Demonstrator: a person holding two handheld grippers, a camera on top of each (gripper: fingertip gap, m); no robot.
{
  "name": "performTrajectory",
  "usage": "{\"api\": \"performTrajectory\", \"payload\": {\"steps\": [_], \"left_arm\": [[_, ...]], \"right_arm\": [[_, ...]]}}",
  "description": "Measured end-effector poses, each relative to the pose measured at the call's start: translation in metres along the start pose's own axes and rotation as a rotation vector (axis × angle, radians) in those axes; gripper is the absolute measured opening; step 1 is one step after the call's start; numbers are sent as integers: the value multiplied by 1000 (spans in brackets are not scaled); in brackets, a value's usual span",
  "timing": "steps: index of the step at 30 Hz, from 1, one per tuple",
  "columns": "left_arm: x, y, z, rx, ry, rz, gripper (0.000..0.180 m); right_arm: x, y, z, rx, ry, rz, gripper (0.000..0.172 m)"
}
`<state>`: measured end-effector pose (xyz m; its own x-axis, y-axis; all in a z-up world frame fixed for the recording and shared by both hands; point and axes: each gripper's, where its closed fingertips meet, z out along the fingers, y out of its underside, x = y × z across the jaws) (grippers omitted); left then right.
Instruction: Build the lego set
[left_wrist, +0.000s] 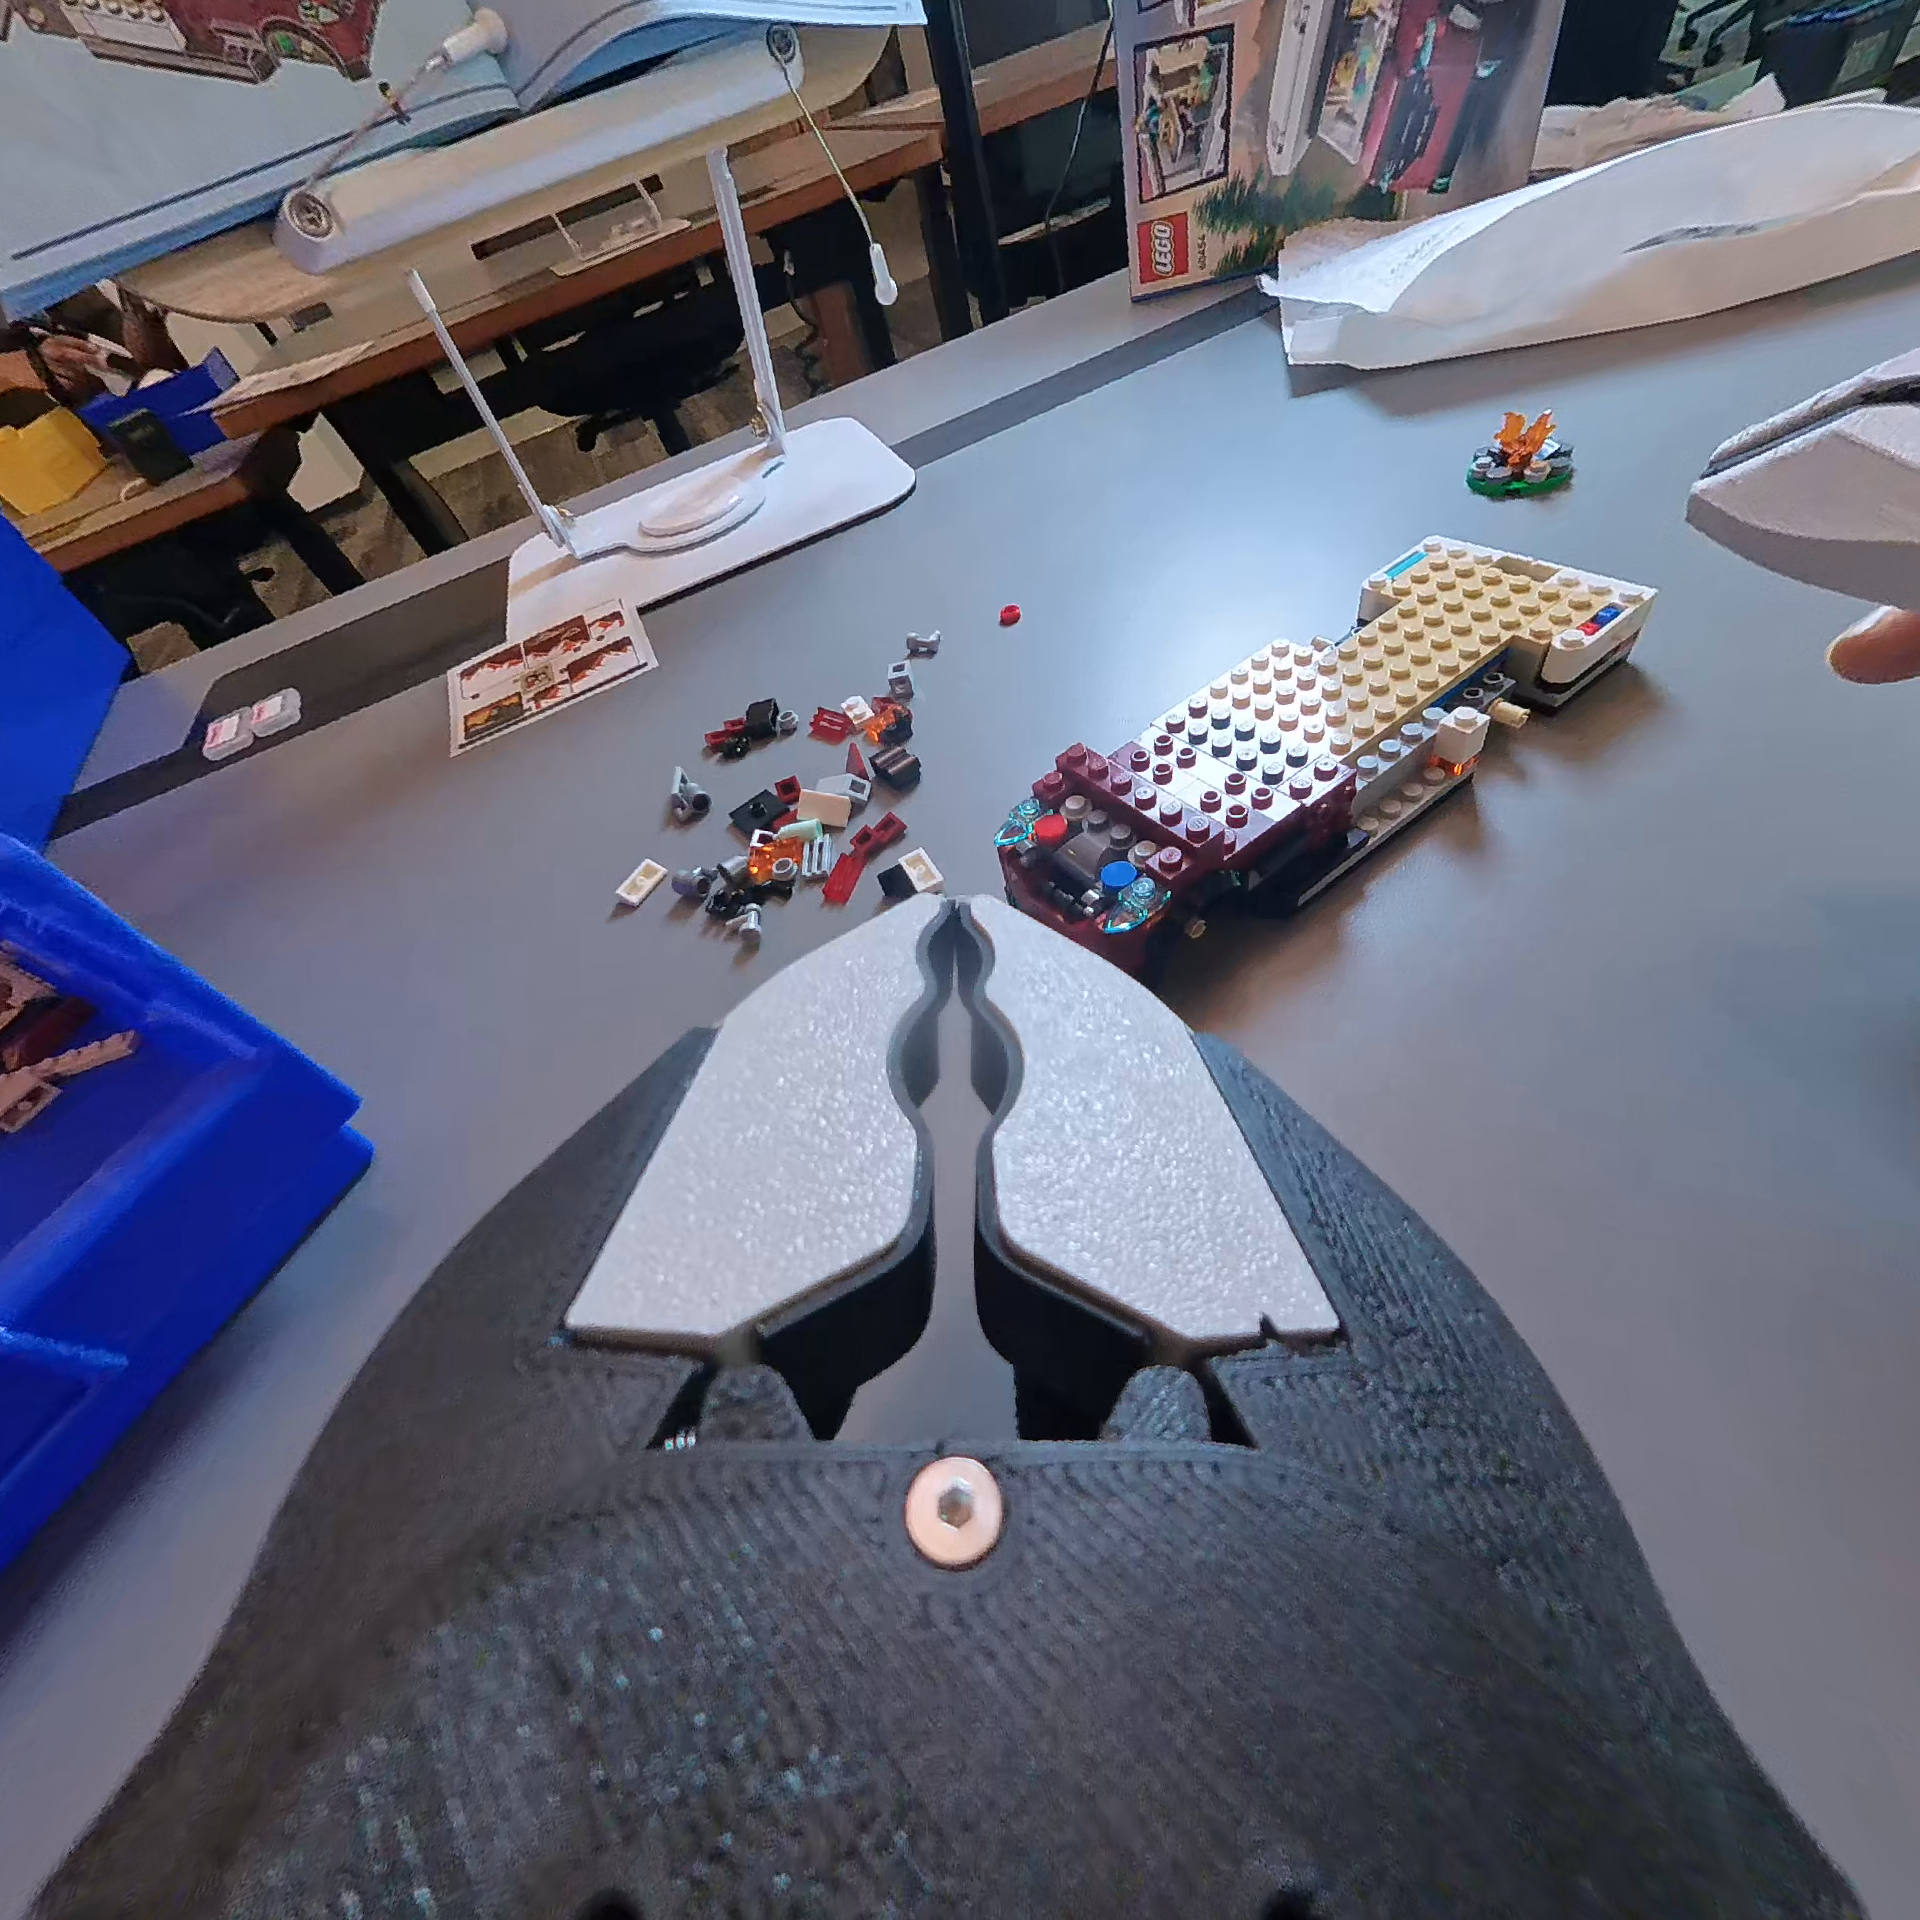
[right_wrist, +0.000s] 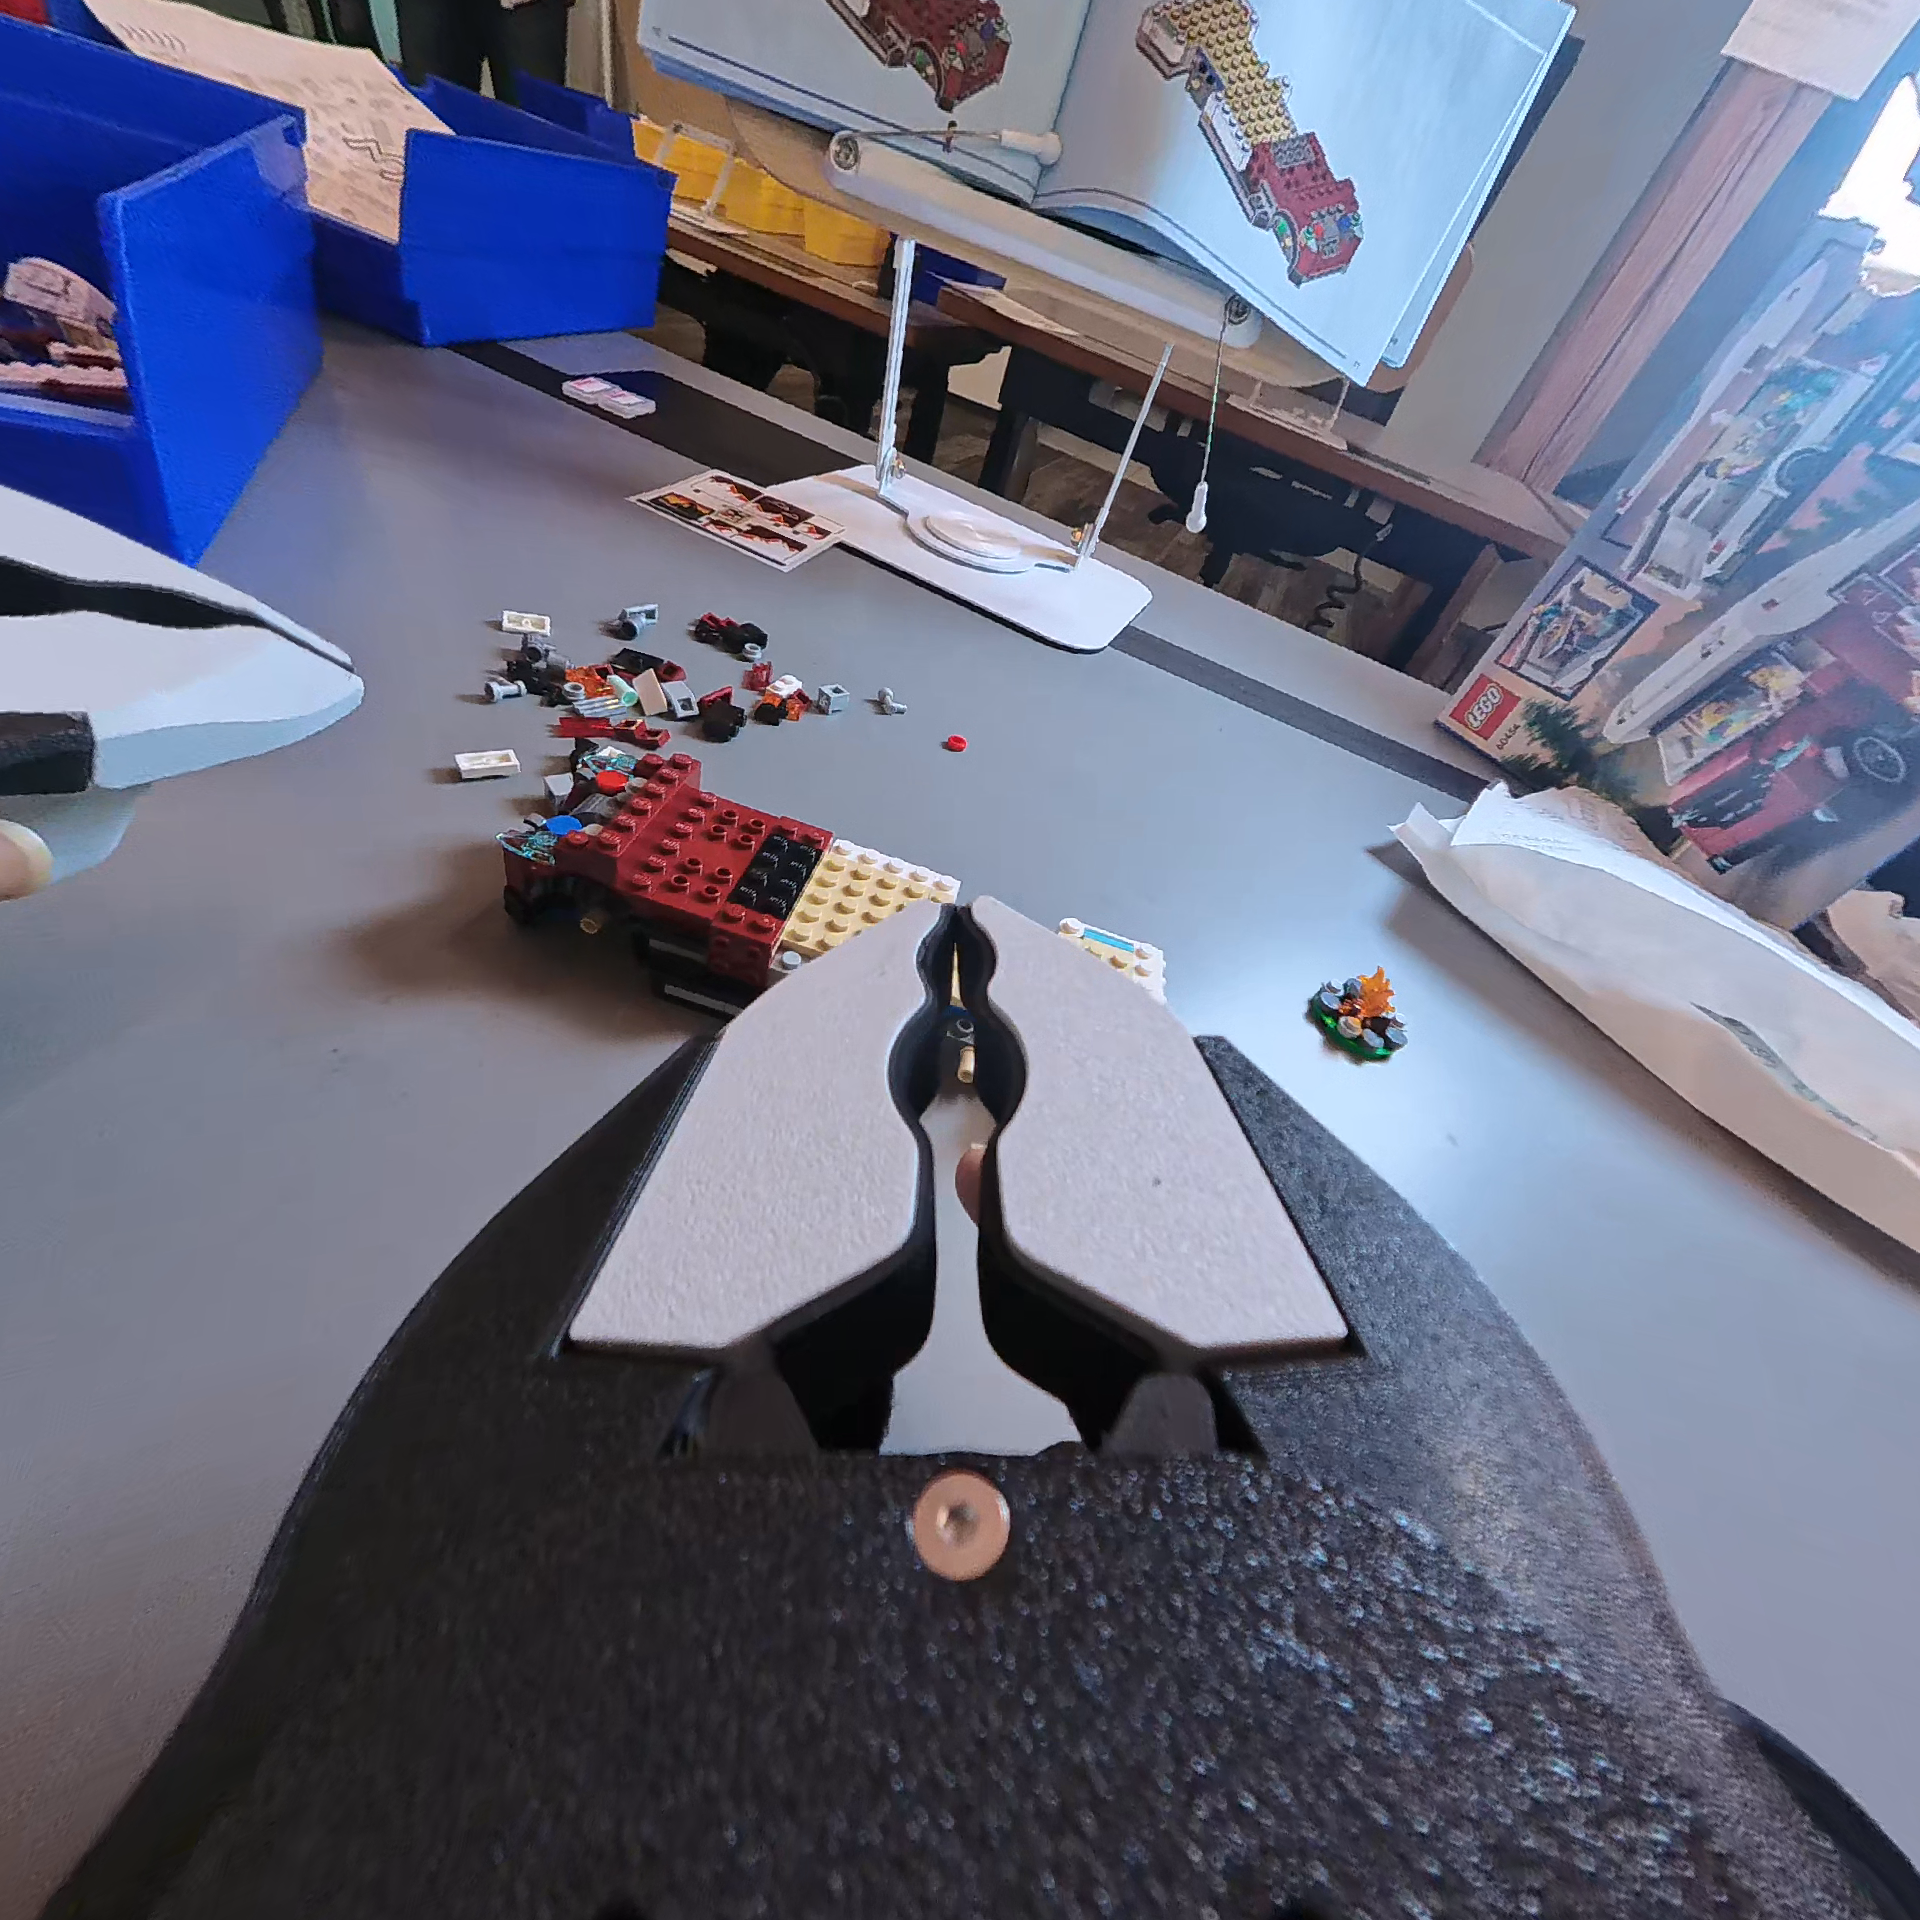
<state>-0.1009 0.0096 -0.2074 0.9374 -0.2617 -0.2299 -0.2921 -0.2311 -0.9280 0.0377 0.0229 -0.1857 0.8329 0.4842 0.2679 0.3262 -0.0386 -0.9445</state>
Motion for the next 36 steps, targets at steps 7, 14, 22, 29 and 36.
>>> {"api": "performTrajectory", "payload": {"steps": [7, 14, 22, 29, 36], "left_arm": [[3, 1, 0, -7, 7, 27, 0], [3, 0, 0, -1, 4, 28, 0], [4, 1, 0, -3, 8, 31, 0], [2, 0, -1, 2, 6, 17, 0], [3, 1, 0, -6, 9, 17, 0]], "right_arm": [[-1, 1, 1, -11, 1, -14, 0], [-2, 0, -1, -1, -3, -12, 0], [-2, 0, -1, 1, -8, -14, 0], [0, 0, -5, 14, -28, 10, 0], [4, 1, -6, 16, -69, 61, 8]]}}
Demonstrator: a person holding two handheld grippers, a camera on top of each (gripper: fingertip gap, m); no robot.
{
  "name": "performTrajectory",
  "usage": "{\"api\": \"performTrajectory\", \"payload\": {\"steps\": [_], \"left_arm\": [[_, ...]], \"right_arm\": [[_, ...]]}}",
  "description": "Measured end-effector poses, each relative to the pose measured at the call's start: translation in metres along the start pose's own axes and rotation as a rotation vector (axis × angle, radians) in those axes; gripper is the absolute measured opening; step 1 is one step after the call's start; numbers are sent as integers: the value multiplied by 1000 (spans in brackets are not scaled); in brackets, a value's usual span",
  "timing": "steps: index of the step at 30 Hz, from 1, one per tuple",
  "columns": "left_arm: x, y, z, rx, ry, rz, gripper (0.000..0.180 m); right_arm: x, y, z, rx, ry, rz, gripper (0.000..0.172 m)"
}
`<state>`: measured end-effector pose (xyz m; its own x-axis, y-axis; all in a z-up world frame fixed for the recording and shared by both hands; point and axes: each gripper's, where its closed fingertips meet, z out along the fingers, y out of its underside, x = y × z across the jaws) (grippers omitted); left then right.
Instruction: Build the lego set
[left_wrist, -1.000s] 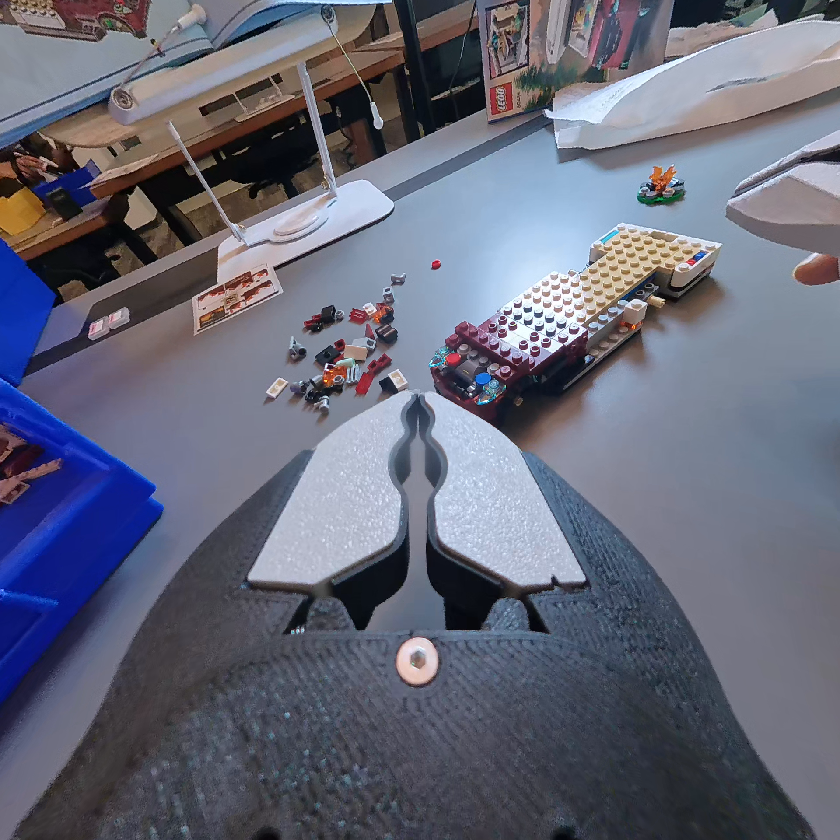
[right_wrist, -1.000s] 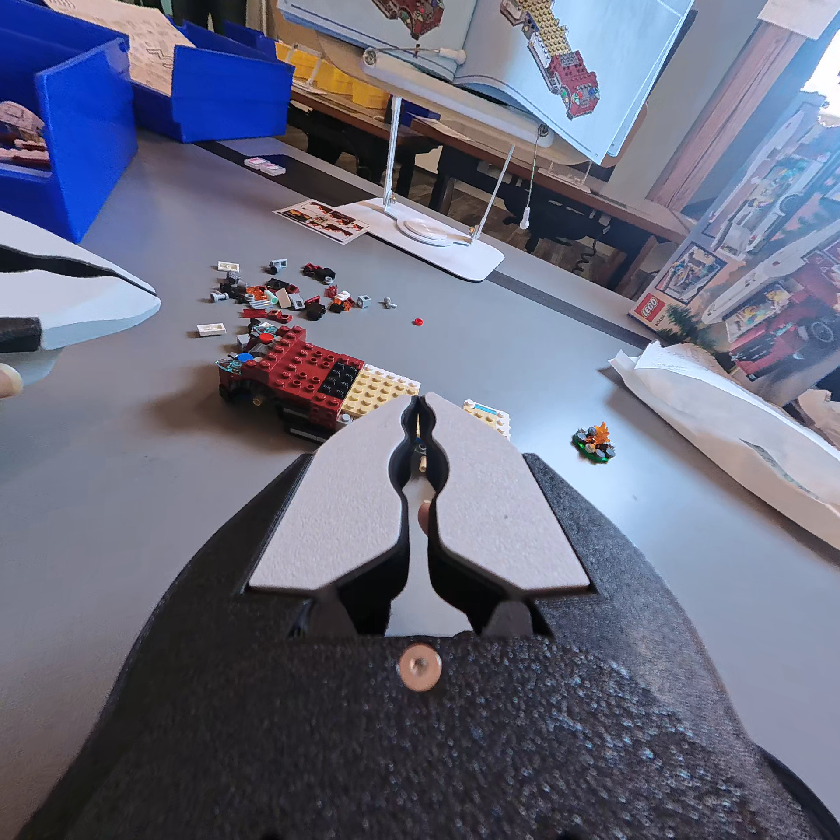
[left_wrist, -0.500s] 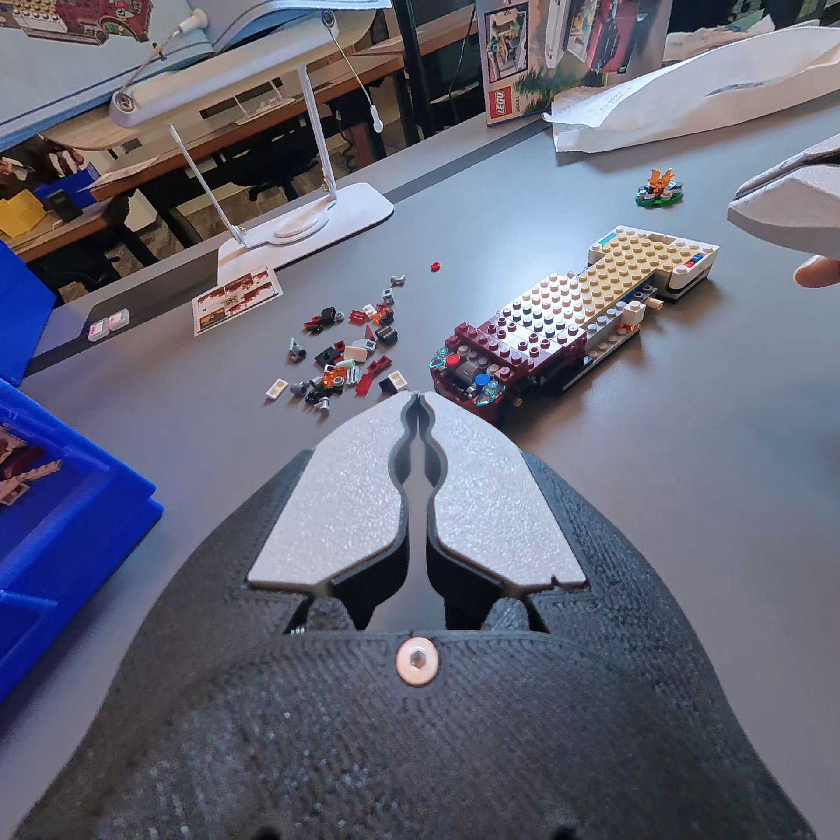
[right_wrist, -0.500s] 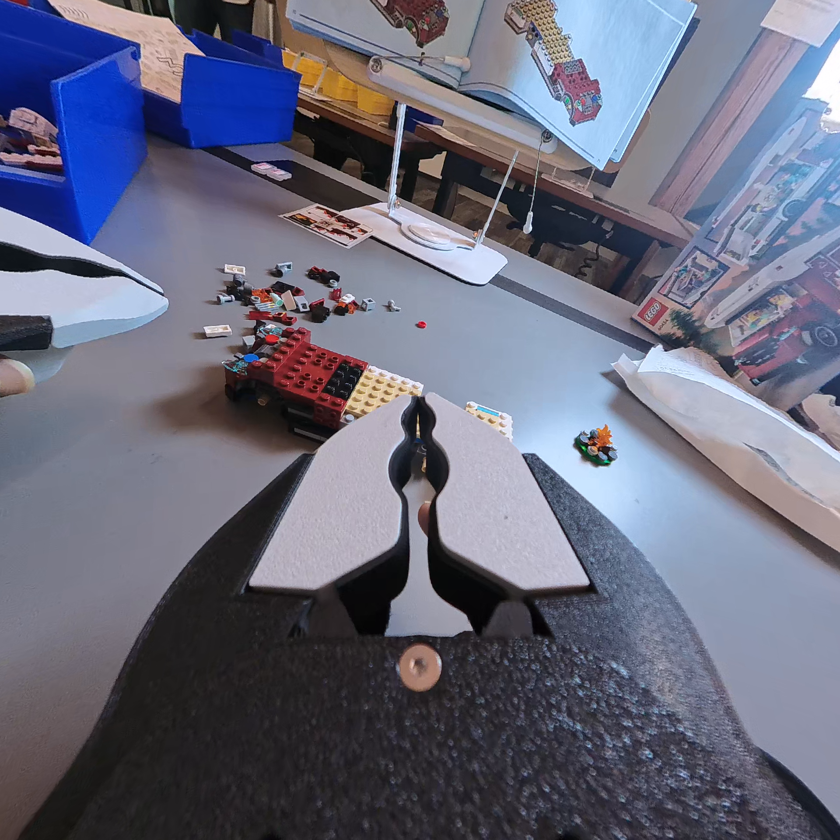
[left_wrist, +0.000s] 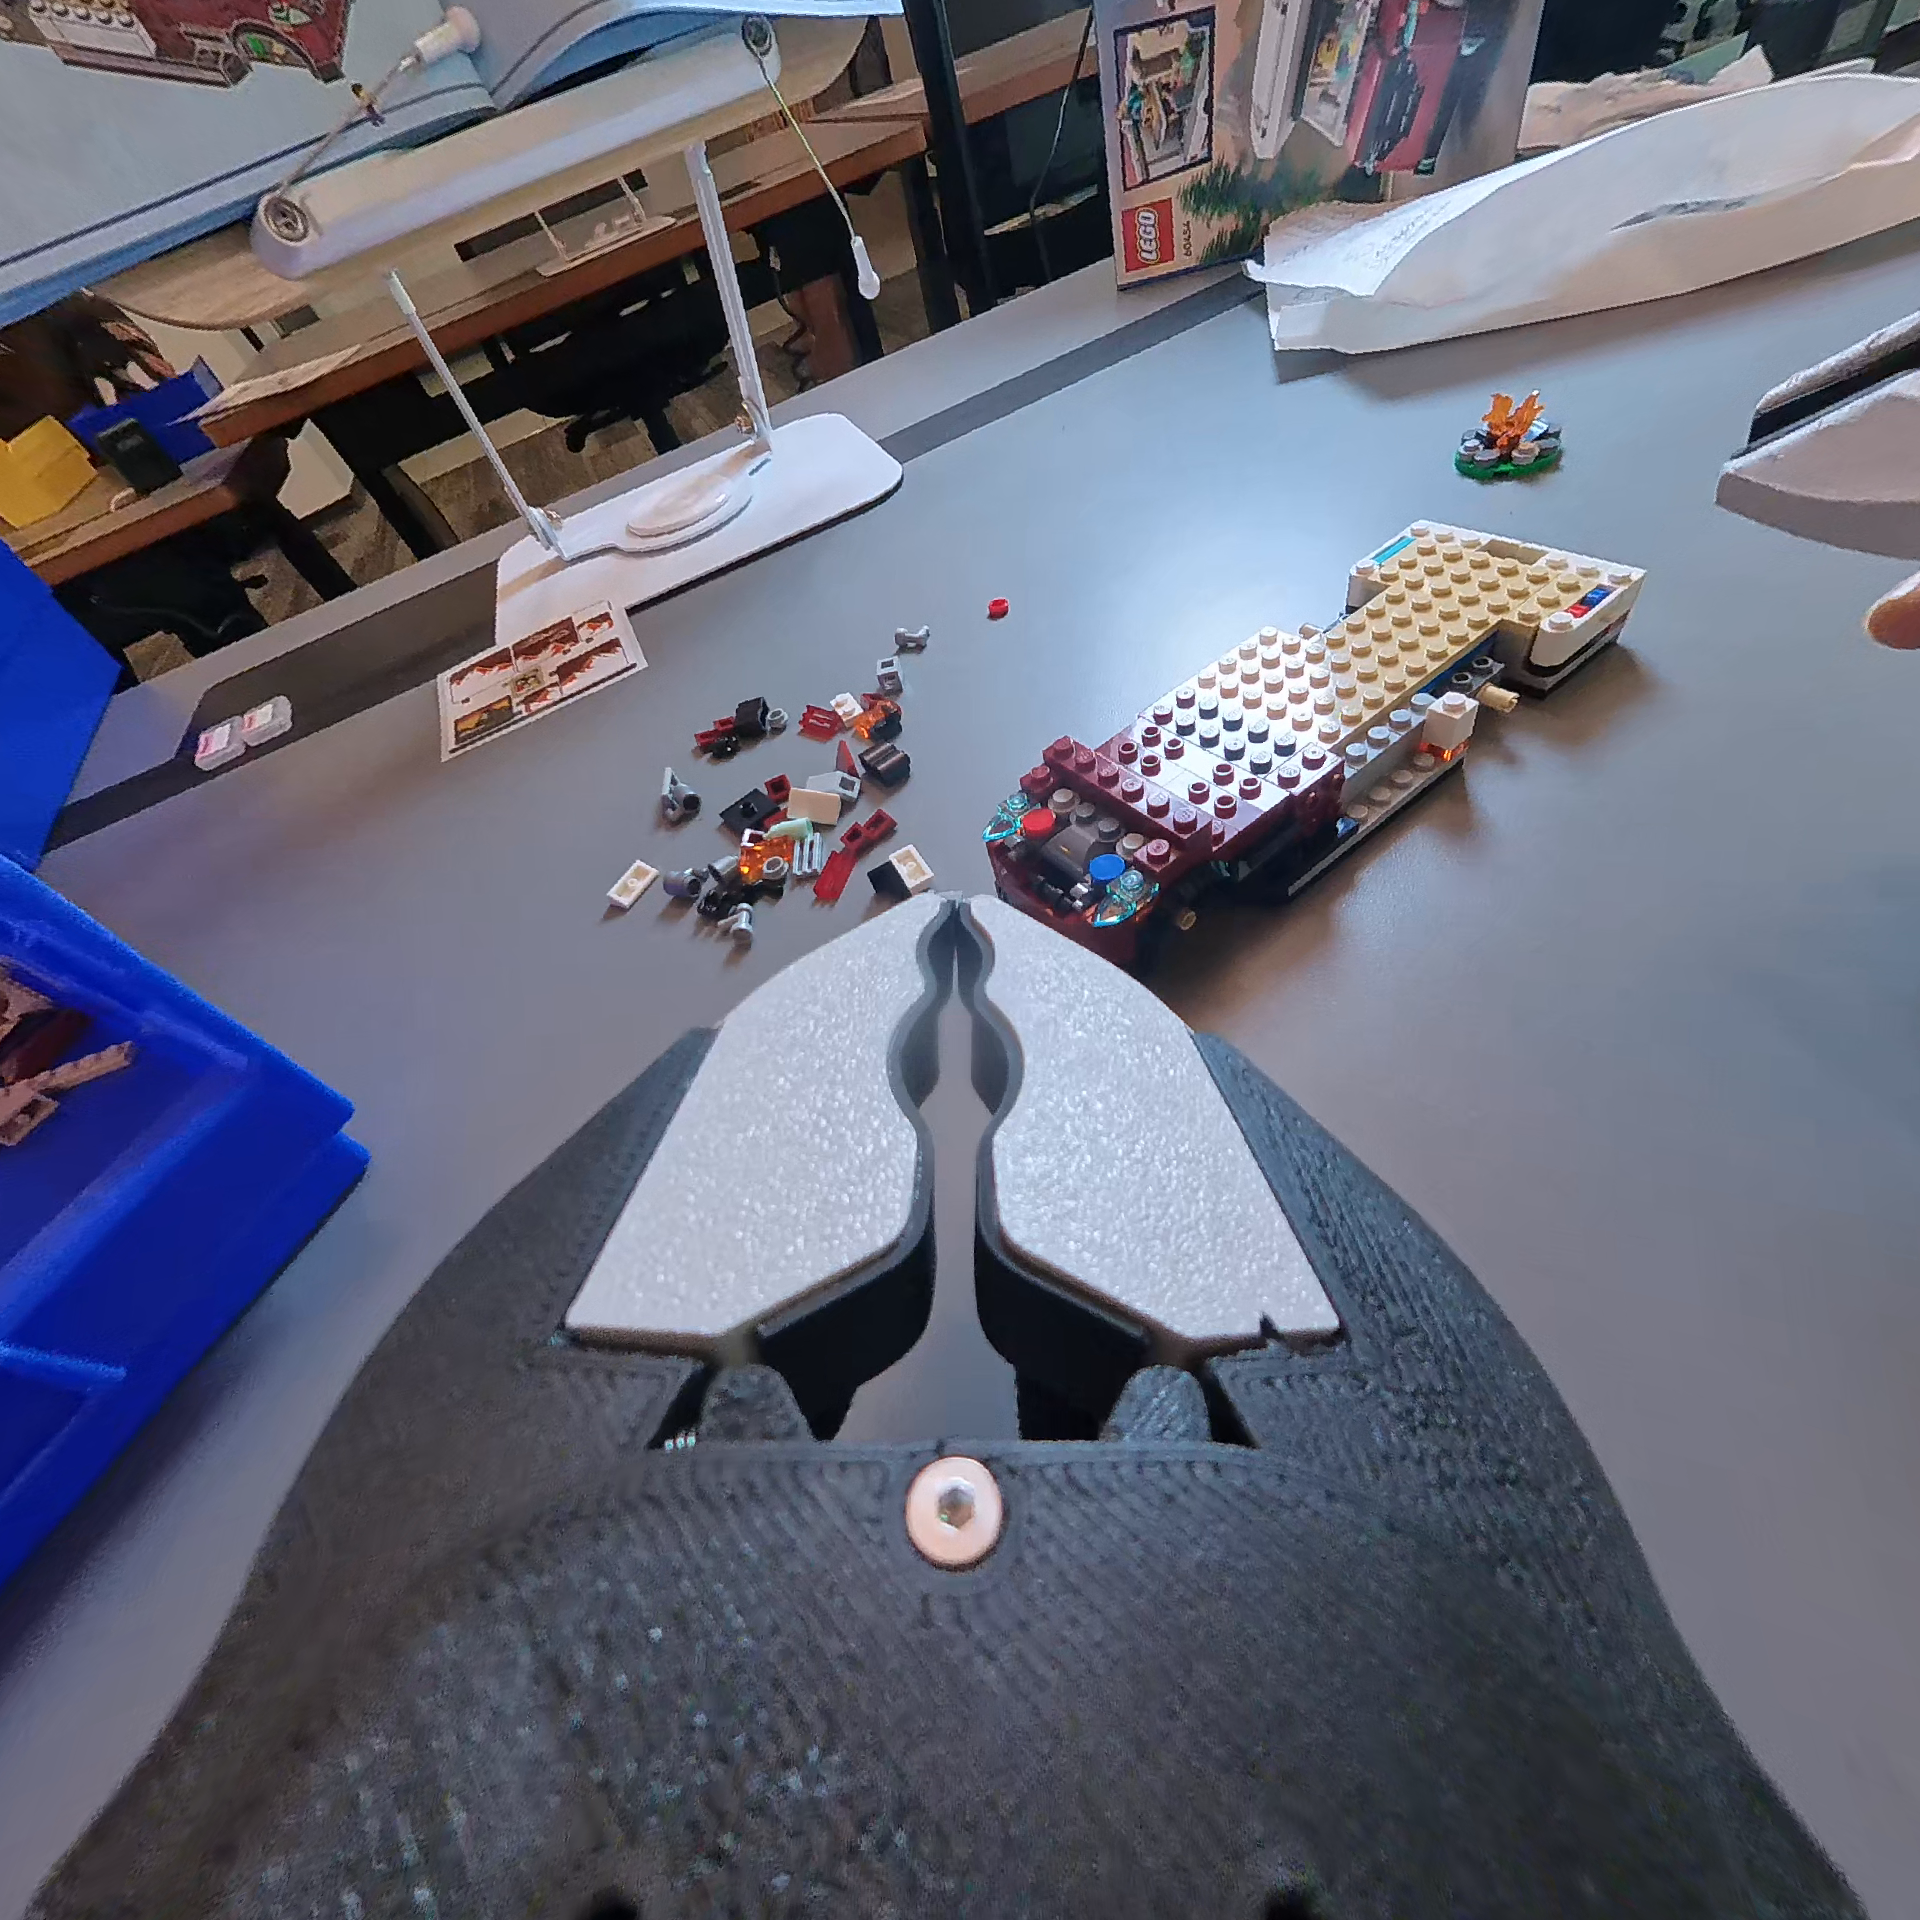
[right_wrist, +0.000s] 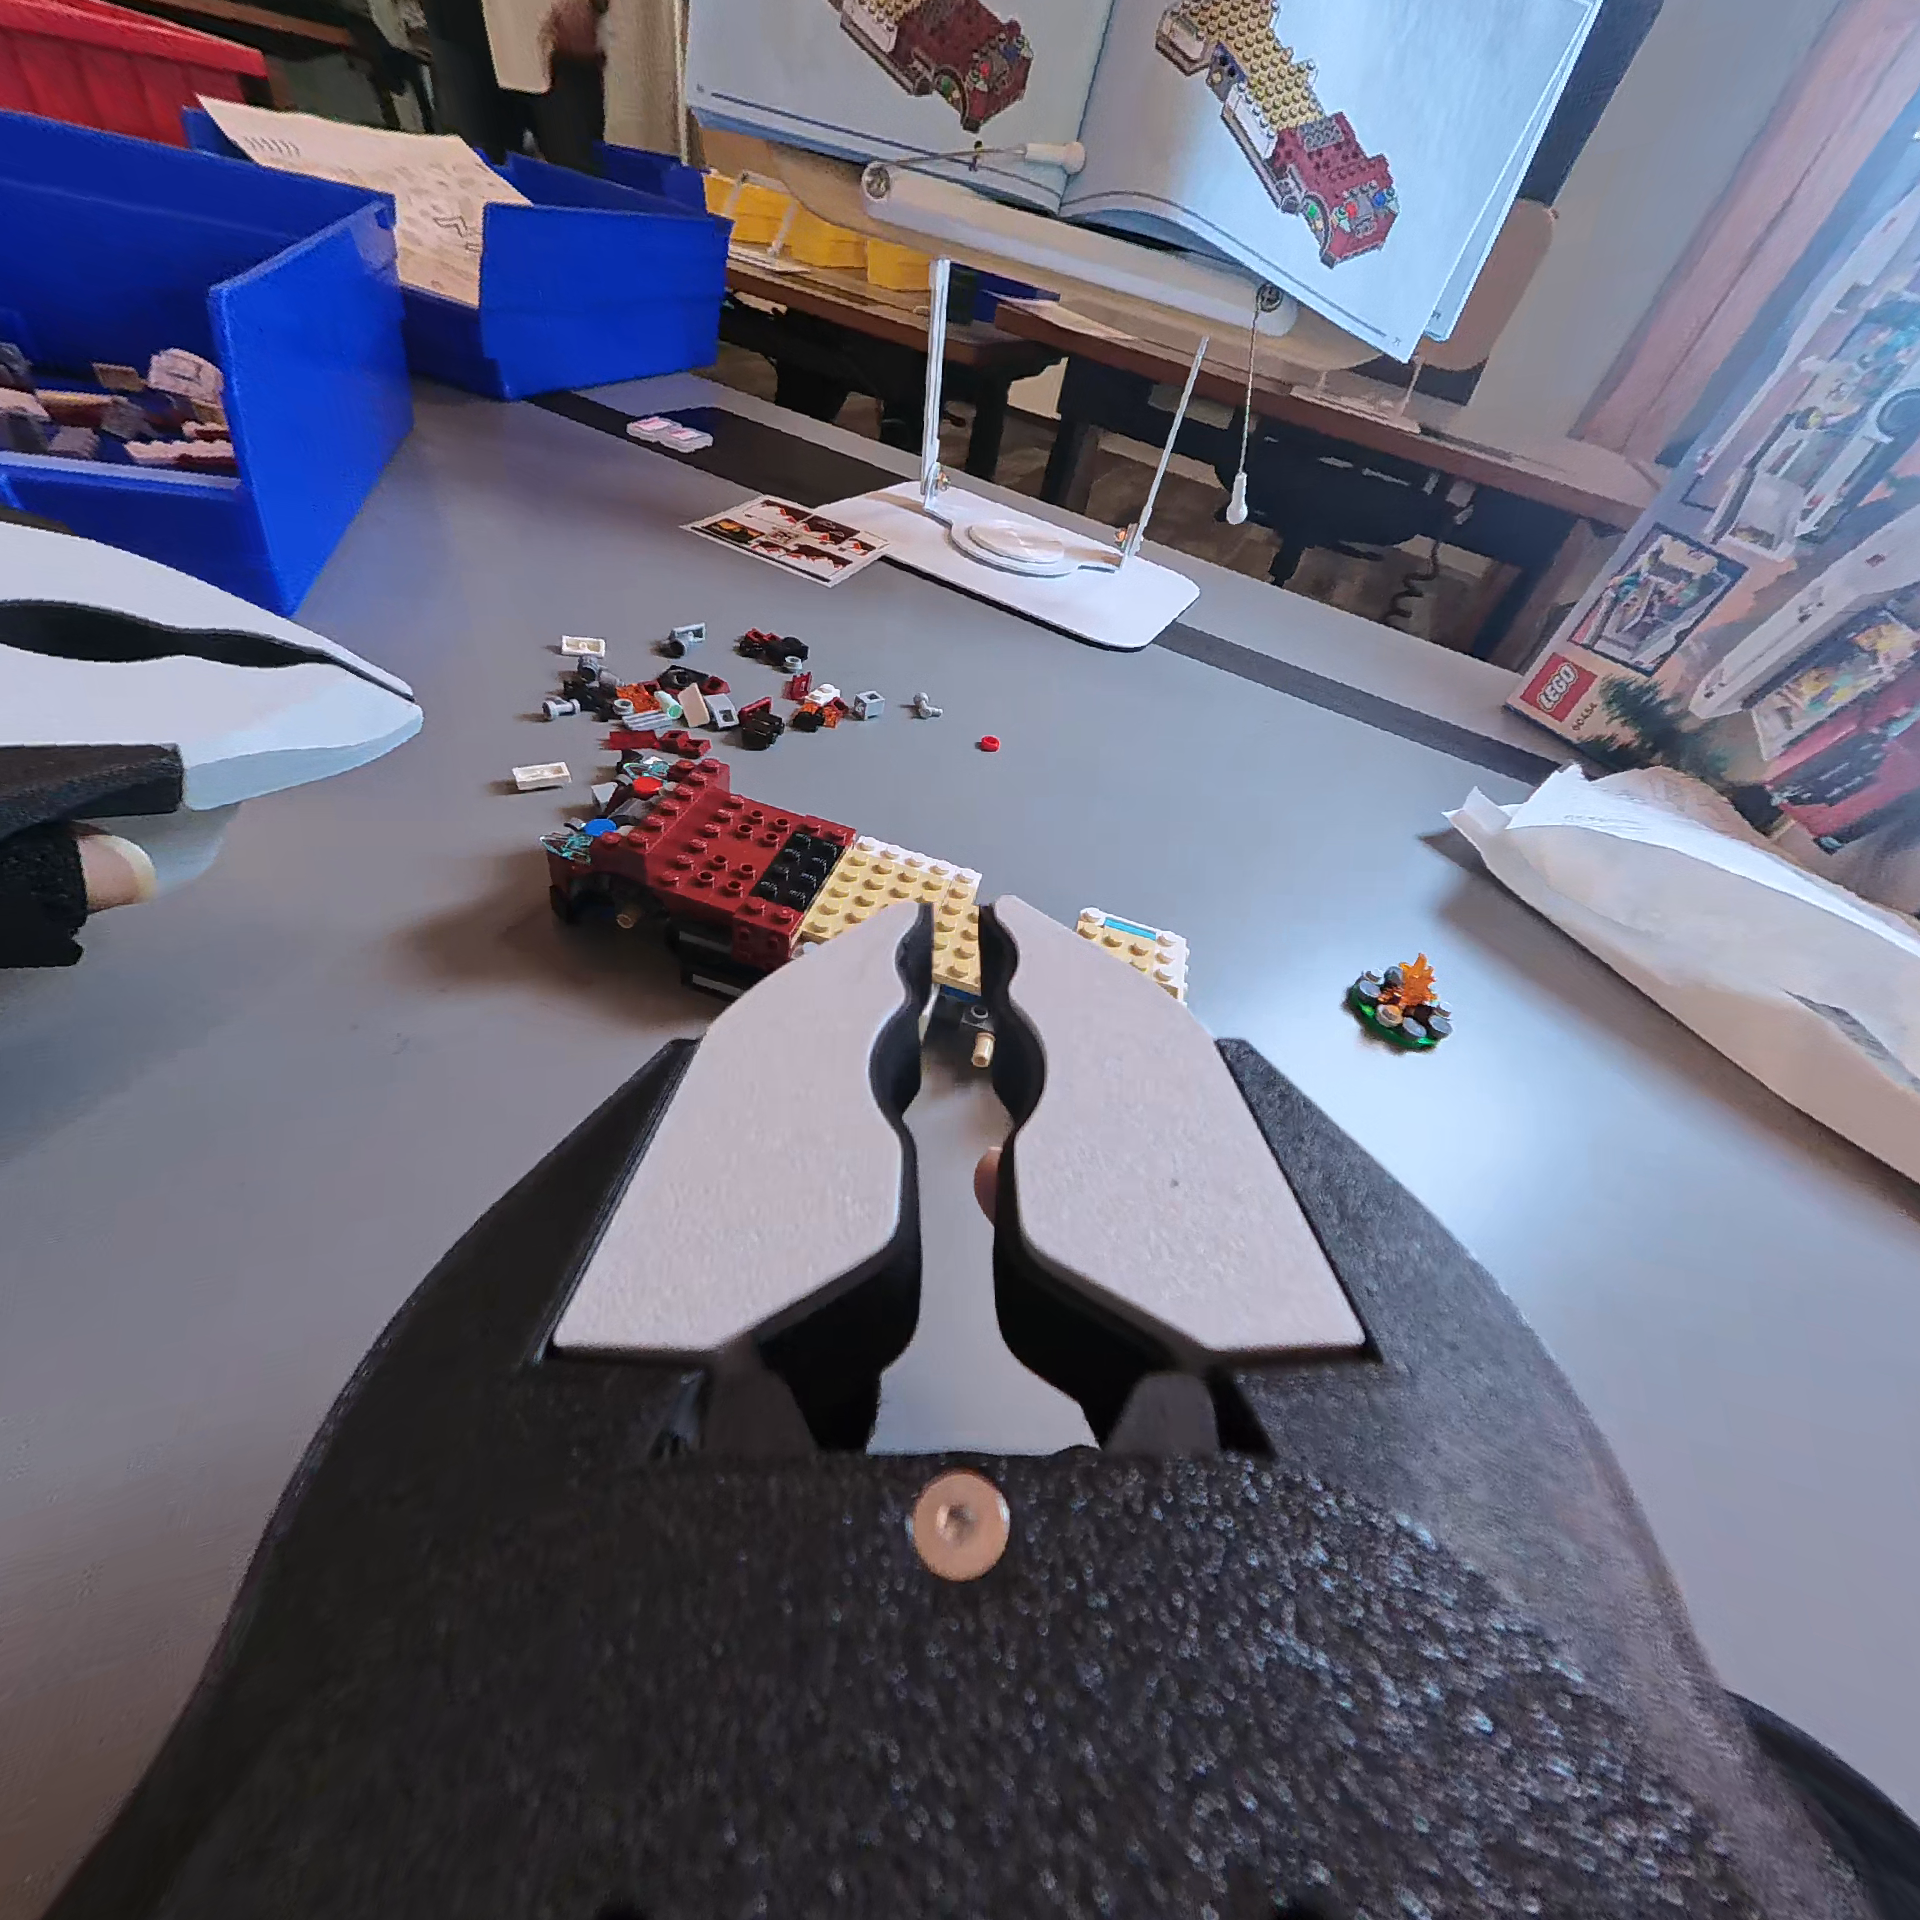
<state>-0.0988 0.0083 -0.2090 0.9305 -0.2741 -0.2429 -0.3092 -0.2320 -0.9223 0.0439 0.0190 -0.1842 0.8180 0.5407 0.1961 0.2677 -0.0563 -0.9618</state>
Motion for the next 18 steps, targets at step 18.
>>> {"api": "performTrajectory", "payload": {"steps": [18], "left_arm": [[-23, -11, 18, -130, -235, 284, 0]], "right_arm": [[-189, -93, -89, 235, -703, -198, 0]]}}
